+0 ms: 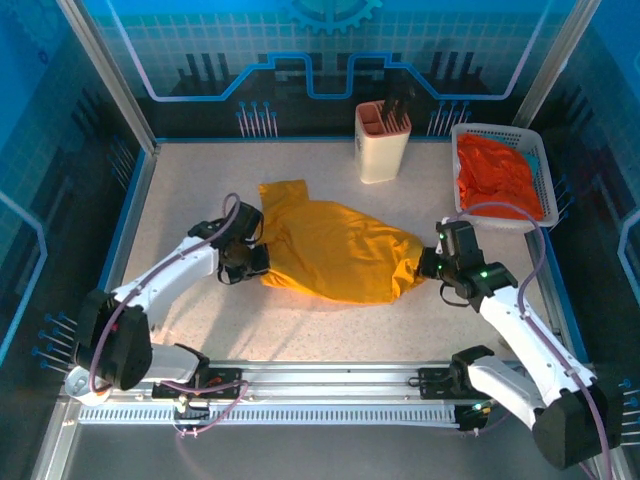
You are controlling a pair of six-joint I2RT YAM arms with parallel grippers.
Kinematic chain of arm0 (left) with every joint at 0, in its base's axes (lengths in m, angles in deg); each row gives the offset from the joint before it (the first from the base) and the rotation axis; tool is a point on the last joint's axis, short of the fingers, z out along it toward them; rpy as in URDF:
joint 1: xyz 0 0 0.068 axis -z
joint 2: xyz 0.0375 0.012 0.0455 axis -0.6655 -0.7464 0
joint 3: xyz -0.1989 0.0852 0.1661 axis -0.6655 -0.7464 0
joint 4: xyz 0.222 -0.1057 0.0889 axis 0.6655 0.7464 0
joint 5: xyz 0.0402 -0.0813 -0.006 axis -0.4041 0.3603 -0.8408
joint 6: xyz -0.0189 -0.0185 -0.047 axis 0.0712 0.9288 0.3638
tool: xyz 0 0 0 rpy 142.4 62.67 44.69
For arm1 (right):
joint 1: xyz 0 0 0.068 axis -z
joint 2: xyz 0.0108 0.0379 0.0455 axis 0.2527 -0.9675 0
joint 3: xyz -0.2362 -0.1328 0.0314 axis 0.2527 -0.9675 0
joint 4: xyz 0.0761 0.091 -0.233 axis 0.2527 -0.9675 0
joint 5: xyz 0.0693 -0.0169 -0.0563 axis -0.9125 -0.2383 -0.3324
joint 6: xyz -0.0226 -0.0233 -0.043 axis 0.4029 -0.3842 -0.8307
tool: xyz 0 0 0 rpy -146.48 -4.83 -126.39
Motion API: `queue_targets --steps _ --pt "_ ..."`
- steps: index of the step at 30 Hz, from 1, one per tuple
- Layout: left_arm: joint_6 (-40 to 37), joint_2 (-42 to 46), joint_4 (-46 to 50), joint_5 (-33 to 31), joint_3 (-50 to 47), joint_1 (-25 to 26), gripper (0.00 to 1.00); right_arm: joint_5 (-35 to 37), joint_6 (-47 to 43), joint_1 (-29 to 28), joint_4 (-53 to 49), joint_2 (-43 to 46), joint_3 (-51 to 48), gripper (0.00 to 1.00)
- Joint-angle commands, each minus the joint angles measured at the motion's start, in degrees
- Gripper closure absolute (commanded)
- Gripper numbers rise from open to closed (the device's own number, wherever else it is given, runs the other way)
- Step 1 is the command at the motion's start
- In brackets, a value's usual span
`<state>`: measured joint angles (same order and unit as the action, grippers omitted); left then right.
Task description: Fold and stack the t-shirts
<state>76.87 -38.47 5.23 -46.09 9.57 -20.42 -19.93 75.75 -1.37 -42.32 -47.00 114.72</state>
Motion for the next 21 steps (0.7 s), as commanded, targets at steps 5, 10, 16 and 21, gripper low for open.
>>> queue_targets --steps 5,10,16,21 --pt "-7.9 -5.9 10.8 1.9 16.2 0.1 0.95 -2.7 -1.8 3.1 4.1 -7.8 6.6 0.99" --pt "-12.0 -19.9 12.7 2.5 29.4 -1.4 0.92 -4.7 -3.0 6.0 7.1 -17.1 12.1 1.0" --pt "-15.4 -34.7 16.3 0.4 46.6 -3.5 0.67 -5.4 -3.3 8.1 8.7 -24.9 17.2 0.91" --pt "-16.1 -34.1 17.2 -1.9 47.9 -3.7 0.46 -6.5 -5.2 8.5 7.0 -25.2 19.0 0.49"
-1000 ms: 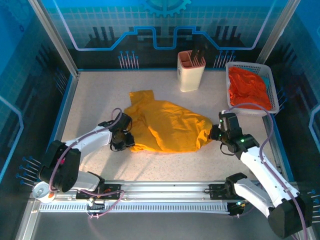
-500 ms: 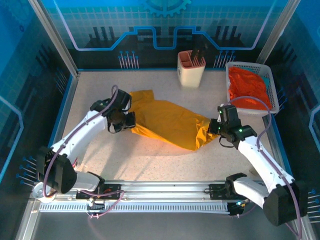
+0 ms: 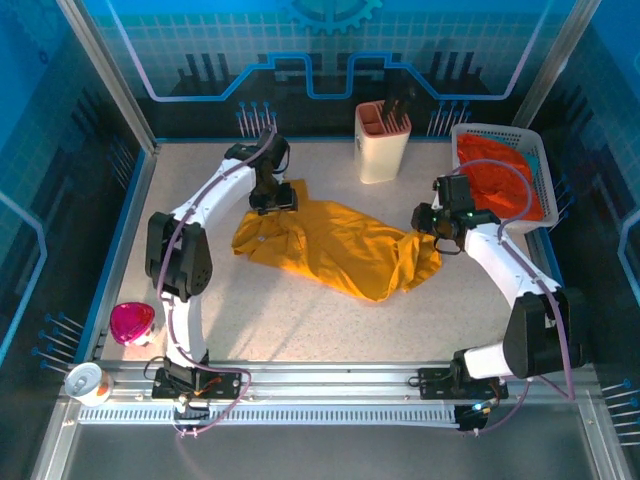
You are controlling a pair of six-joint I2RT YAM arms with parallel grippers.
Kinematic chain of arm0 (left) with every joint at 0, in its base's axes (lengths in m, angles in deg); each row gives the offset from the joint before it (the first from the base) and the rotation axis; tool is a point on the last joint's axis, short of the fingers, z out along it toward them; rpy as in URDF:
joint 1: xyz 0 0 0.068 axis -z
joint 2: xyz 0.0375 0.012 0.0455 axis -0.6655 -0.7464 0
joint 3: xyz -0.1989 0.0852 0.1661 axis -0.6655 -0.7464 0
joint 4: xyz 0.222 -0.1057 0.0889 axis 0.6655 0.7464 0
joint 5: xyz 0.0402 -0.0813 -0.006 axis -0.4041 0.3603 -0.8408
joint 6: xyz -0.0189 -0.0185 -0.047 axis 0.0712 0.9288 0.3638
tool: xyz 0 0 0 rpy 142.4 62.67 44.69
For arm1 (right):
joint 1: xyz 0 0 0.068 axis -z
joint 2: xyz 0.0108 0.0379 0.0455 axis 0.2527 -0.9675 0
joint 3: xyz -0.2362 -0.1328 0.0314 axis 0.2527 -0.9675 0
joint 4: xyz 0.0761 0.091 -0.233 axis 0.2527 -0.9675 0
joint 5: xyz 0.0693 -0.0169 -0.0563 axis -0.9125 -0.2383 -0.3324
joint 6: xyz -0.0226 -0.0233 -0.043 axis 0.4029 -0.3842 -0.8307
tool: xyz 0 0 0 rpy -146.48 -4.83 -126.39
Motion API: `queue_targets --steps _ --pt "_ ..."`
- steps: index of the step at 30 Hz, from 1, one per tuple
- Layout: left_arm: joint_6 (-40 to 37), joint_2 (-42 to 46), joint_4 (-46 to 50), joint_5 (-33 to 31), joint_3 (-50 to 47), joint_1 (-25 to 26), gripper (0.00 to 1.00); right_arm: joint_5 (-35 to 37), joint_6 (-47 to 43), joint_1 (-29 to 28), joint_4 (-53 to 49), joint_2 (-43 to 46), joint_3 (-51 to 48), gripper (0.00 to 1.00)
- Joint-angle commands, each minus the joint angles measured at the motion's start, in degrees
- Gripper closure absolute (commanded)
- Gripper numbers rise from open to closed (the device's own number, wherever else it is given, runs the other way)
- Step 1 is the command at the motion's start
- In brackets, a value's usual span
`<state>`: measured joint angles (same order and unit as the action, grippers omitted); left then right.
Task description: Fold and stack the t-shirts
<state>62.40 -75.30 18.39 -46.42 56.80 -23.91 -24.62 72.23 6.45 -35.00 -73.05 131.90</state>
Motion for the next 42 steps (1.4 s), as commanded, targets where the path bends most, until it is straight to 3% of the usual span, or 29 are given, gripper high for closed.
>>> queue_targets --steps 1,3,5,10,15,23,31,36,39,42 --pt "-1.5 4.9 3.0 -2.0 -1.8 -0.1 0.45 -2.0 -2.0 0.6 0.0 2.0 1.0 0.33" --pt "-0.9 9.5 0.6 -2.3 -8.4 -0.2 0.44 -2.6 -2.1 0.7 1.0 4.7 -1.1 0.13" --pt "0.0 14.5 -2.3 -2.4 -16.5 -0.1 0.44 -4.0 -2.1 0.6 1.2 7.4 -3.2 0.01" --pt "3.5 23.5 -10.7 -3.1 -34.8 -0.1 0.46 -4.5 1.5 -0.1 0.7 13.6 -9.1 0.0" --pt "5.1 24.4 -18.3 -4.6 -42.7 -0.2 0.49 -6.7 4.0 -0.8 0.9 18.6 -14.2 0.0" --pt "8.2 17.5 -27.5 -4.7 -43.5 -0.2 0.54 -6.0 6.3 -2.2 0.9 23.6 -19.1 0.0" --pt "8.9 12.3 -28.0 -4.1 -42.5 -0.1 0.55 -5.8 6.4 -2.5 -0.6 25.1 -19.4 0.0" --pt "9.3 10.9 -28.8 -3.5 -42.7 -0.1 0.7 -5.9 6.4 -2.4 -0.8 25.3 -19.8 0.0" --pt "9.3 12.0 -28.0 -3.8 -42.8 -0.1 0.88 -5.1 6.2 -2.4 -0.5 24.5 -19.2 0.0" --pt "8.8 14.4 -24.8 -3.7 -42.1 -0.1 1.0 -4.7 6.2 -2.4 -1.0 22.9 -17.6 0.0"
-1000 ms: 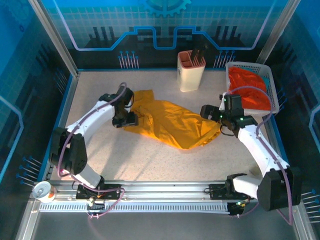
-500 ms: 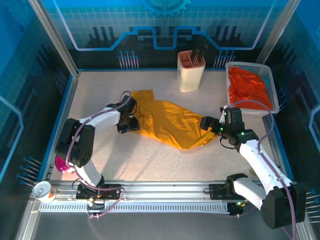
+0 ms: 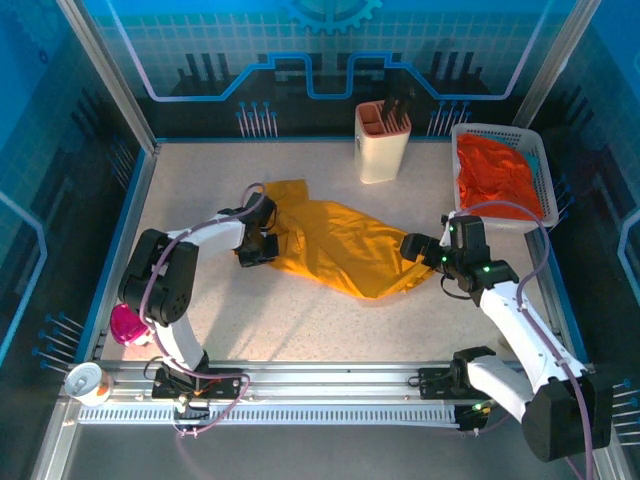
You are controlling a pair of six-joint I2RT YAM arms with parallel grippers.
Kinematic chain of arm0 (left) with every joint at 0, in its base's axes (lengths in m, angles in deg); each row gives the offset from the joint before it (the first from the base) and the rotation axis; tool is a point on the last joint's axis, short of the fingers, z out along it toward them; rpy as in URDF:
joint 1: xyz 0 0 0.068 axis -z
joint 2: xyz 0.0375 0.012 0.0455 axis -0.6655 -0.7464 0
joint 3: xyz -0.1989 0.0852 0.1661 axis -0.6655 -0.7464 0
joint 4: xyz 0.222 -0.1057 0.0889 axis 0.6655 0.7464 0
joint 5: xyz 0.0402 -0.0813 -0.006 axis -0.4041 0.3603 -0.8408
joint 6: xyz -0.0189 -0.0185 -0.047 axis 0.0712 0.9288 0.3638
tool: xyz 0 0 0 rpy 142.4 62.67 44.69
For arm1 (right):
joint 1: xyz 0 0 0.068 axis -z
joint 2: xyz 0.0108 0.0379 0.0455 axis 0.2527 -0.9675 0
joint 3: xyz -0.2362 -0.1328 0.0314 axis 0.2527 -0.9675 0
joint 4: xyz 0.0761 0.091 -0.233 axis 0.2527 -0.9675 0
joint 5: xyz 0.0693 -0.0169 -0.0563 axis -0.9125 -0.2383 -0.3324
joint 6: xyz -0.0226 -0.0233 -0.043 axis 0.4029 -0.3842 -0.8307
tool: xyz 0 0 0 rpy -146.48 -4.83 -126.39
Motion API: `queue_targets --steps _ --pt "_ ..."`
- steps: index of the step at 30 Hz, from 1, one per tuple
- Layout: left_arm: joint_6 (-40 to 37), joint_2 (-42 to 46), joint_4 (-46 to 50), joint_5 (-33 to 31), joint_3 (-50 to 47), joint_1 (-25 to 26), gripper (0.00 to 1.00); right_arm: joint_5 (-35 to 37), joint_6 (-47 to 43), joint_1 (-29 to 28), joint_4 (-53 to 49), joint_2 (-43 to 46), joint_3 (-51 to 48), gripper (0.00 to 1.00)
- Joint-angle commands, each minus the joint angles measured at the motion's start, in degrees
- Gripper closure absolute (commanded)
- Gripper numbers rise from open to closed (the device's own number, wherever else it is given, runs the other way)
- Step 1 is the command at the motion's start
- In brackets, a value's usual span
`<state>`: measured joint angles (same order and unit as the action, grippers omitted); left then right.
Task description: Fold and stack the t-shirts
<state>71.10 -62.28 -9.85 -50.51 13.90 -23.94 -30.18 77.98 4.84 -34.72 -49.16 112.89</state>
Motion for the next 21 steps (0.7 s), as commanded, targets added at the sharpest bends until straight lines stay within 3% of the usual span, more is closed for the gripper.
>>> queue_targets --steps 1,9,13,17,21 --pt "-0.2 2.7 5.3 0.3 1.3 0.0 1.0 1.2 0.8 -0.9 -1.5 -1.3 1.8 0.0" --pt "-1.6 17.1 19.0 3.1 3.4 2.7 1.0 5.0 1.3 -0.9 -4.4 -3.8 3.3 0.0" --pt "-1.1 21.2 23.4 7.9 6.9 2.9 0.93 6.5 0.2 -1.0 -3.6 -5.5 3.2 0.0" --pt "-3.5 18.8 25.2 10.2 12.8 2.8 0.87 4.8 1.9 -1.0 -1.0 -7.4 2.7 0.0" --pt "-8.2 10.4 27.3 9.5 19.9 1.8 0.86 3.7 2.7 -1.6 -0.3 -9.3 3.6 0.0"
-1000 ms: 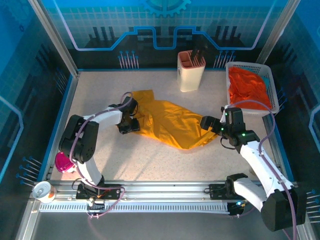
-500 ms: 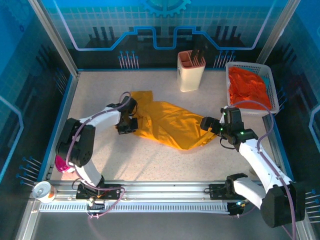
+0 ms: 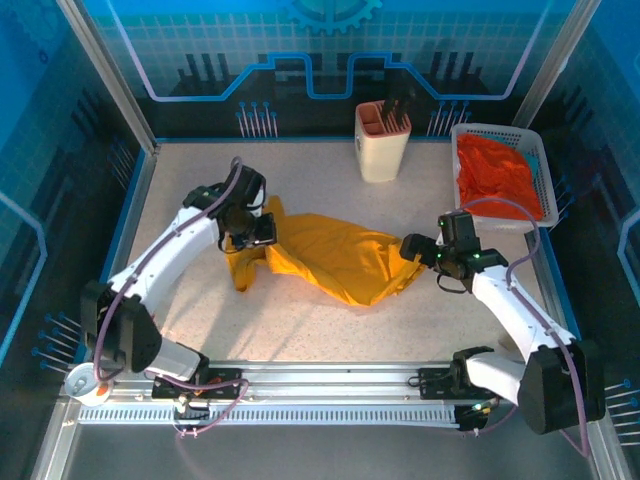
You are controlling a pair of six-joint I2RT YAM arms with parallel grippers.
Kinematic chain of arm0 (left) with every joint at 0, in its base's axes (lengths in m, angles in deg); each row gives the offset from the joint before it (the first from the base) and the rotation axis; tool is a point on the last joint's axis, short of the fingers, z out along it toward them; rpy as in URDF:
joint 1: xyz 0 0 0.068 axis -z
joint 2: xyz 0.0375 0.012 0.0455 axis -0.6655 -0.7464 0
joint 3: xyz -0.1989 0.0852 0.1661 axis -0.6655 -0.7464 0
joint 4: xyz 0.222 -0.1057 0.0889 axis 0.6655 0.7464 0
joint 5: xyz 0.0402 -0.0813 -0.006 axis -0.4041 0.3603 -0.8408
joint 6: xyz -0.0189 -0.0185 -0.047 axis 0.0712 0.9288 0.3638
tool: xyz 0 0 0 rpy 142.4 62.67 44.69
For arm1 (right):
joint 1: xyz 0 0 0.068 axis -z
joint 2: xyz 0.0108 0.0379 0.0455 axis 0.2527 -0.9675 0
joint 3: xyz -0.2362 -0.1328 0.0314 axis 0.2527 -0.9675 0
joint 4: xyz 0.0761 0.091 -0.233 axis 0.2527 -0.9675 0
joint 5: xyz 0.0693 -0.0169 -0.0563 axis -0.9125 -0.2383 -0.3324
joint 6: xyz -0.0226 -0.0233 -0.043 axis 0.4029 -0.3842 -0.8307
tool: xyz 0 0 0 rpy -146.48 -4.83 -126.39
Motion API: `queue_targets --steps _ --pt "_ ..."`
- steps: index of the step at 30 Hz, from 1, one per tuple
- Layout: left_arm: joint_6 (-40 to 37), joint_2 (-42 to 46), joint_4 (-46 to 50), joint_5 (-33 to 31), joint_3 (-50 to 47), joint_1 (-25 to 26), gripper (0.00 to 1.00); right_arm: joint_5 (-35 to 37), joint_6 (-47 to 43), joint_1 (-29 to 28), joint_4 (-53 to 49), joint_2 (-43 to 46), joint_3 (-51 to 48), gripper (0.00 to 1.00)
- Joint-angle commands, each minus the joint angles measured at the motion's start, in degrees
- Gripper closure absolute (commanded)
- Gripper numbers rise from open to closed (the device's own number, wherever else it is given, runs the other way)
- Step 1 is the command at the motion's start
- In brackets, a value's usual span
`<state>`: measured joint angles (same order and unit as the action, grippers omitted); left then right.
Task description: Fold and stack the t-shirts
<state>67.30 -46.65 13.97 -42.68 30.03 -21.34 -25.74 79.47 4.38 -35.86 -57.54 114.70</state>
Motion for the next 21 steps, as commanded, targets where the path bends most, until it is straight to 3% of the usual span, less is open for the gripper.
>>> queue_targets --steps 1,5,6,8,11,15,21 --pt "-5.1 -7.9 3.6 2.0 5.4 -1.5 0.88 -0.5 1.2 -1.4 0.6 -1.2 2.0 0.0" --pt "-5.3 -16.4 0.8 5.6 10.0 -3.1 0.89 0.5 0.6 -1.8 -1.2 -0.6 2.3 0.0" --pt "-5.3 -18.0 0.9 5.4 11.3 -3.2 0.83 1.1 0.3 -1.9 -1.8 -0.2 2.2 0.0" --pt "-5.5 -20.7 1.2 5.2 13.5 -3.2 0.59 1.8 -1.2 -1.9 -3.3 1.1 1.9 0.0" --pt "-5.2 -21.0 0.4 4.7 13.5 -3.4 0.46 2.9 -2.5 -1.9 -5.6 3.2 1.4 0.0" --pt "-4.3 -17.9 -2.3 3.8 9.6 -4.8 0.44 4.7 -2.4 -1.5 -5.6 6.0 -0.5 0.0" --pt "-1.5 -10.8 -9.9 5.5 -1.5 -6.5 0.51 -0.3 -2.3 -1.2 -2.2 4.9 -0.7 0.0"
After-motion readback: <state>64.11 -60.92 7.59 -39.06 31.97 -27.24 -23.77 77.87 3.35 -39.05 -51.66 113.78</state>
